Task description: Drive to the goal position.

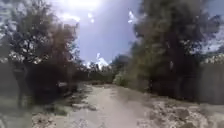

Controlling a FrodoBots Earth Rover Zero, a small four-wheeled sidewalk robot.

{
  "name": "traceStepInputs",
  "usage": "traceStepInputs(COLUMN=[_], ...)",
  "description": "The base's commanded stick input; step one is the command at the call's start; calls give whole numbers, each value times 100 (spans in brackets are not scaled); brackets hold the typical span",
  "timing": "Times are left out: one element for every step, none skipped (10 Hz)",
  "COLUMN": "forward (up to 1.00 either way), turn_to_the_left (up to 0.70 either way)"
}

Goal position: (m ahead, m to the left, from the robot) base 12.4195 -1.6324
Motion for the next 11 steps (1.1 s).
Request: traceStepInputs(forward=[85,85,85,85,85,85,85,85,85,85,85], turn_to_the_left=[4,4,4,4,4,4,4,4,4,19,36])
